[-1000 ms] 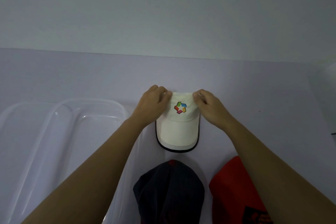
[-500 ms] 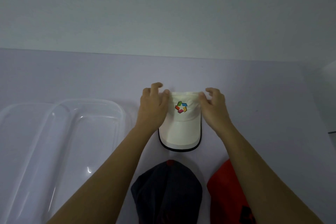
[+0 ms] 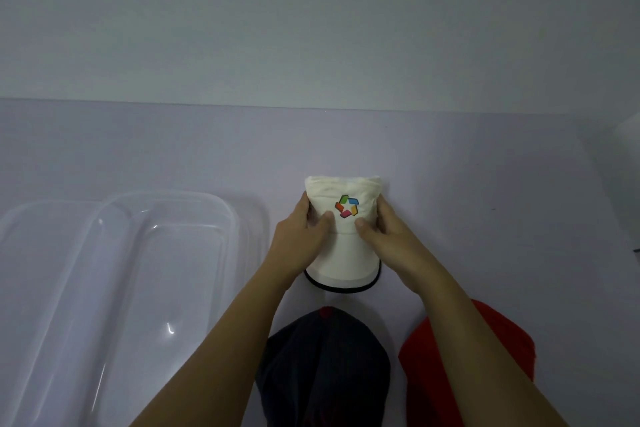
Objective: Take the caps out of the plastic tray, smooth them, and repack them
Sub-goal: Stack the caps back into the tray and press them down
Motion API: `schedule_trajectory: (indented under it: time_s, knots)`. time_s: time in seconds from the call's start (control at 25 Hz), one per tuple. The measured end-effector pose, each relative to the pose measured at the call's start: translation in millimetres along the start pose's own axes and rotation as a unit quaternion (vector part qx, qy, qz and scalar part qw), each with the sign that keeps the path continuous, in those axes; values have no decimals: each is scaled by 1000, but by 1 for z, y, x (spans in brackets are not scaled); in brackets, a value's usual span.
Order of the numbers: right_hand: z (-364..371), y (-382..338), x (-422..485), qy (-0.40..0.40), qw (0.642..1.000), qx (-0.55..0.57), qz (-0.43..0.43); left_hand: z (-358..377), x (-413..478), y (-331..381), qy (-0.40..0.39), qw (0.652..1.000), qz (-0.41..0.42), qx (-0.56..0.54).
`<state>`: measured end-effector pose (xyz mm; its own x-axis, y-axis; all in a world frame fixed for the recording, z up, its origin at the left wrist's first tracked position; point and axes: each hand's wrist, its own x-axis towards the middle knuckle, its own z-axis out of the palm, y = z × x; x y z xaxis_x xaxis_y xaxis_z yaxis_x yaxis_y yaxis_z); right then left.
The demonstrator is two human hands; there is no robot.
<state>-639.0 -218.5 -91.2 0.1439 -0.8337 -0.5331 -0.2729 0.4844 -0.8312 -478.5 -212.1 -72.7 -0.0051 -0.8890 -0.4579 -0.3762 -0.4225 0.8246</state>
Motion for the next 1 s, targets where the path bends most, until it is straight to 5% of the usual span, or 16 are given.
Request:
schedule_trajectory:
  time_s: [0.68, 0.88, 1.0]
  knots:
    - [-1, -23, -7, 18, 999, 46, -13, -3, 8, 7, -20, 995, -71, -72]
    - [-5, -11, -30, -6, 996, -86, -9, -5, -16, 7, 28, 996, -43, 74]
    - [2, 0, -31, -12, 993, -117, 7, 2, -23, 5, -12, 993, -61, 100]
